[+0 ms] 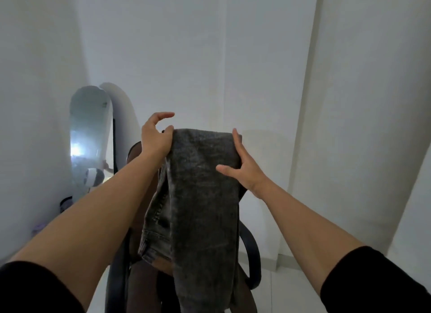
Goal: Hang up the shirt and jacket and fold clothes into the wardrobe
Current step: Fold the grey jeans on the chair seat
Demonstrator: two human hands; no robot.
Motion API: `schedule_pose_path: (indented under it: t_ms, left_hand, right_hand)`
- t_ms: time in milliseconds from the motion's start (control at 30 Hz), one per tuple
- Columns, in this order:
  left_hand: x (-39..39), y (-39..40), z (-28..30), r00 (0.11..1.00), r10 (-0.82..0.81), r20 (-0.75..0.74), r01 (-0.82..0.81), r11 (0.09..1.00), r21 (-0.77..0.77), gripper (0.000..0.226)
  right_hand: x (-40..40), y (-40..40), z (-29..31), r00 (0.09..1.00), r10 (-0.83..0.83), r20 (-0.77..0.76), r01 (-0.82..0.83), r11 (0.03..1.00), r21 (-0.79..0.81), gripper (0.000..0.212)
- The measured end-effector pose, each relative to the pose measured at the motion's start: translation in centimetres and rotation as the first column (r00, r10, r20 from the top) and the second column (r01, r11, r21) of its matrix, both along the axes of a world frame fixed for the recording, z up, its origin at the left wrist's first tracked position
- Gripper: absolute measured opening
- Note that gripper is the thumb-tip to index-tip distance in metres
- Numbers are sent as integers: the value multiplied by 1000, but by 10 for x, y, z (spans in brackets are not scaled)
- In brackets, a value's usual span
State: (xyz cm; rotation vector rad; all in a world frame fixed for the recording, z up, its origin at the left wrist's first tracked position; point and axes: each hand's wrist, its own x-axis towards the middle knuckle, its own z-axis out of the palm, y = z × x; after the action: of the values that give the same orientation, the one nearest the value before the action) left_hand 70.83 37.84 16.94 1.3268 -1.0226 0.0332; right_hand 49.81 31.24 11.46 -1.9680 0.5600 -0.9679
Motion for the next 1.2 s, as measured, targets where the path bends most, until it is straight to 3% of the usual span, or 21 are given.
schedule_pose_path:
  t_ms: [67, 167, 233, 400, 600, 833, 1033, 1200]
  left_hand:
    - [0, -1, 2, 998, 16, -55, -17, 1000, -14, 25]
    - [3, -6, 0, 999, -25, 23, 24, 999, 45, 24]
    - [6, -8, -2, 988, -106, 114, 93, 989, 115, 21]
    - [0, -5, -14, 936, -244, 255, 155, 933, 325, 35]
    - [15, 4, -53, 957, -288, -20, 257, 820, 511, 64]
    - [3, 15, -69, 947, -296, 127, 248, 921, 300, 74]
    - [-21, 20, -71, 945, -200, 259, 161, 973, 164, 76]
    - [-33, 42, -64, 914, -126, 385, 54, 980, 192, 73]
  right_hand:
    - [6, 6, -5, 995, 11, -98, -20, 996, -90, 86]
    - [9, 3, -6, 994, -18, -105, 9, 996, -91, 54]
    - [12, 1, 0, 996, -75, -57, 70, 994, -86, 41]
    - [22, -5, 18, 970, -205, 128, 207, 978, -5, 35]
    - [35, -11, 9, 973, -206, 100, 208, 978, -16, 37]
    - [10, -13, 5, 970, -230, 76, 226, 972, 59, 45]
    - [-35, -5, 13, 992, -91, -92, 97, 994, 57, 71]
    - [-52, 10, 13, 989, -8, -145, 21, 996, 85, 59]
